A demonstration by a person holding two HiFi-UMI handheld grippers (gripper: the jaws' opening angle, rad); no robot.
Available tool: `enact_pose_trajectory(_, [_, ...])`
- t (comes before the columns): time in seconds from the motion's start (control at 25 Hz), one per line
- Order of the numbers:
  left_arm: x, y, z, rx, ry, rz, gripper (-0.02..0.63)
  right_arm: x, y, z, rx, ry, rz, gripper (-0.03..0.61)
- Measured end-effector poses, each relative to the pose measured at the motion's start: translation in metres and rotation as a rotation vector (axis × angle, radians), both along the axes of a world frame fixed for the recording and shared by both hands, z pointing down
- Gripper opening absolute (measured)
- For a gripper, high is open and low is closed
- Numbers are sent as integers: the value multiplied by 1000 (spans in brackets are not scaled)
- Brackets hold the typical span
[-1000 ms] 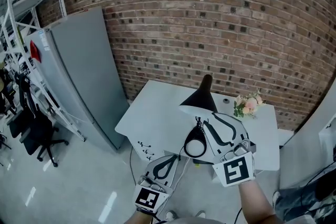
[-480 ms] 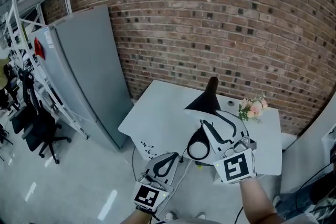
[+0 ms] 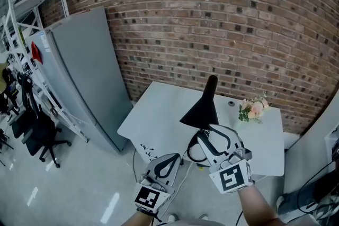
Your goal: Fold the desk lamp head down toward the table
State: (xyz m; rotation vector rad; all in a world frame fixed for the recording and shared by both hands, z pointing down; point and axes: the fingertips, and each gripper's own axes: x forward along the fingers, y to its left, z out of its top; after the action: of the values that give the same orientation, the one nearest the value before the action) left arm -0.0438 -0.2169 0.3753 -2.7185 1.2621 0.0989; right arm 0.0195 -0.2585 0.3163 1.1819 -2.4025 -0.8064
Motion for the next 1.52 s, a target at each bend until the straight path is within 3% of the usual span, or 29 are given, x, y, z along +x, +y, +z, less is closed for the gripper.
enact_pose_trajectory(0.84, [-1,-12,19,-37,20,-19,8,5,-9,105,-165,83,1,143])
enact_pose_trajectory(1.52, [5,-25,38,-72,4,-10,8,16,-33,160,-234,86,30,130])
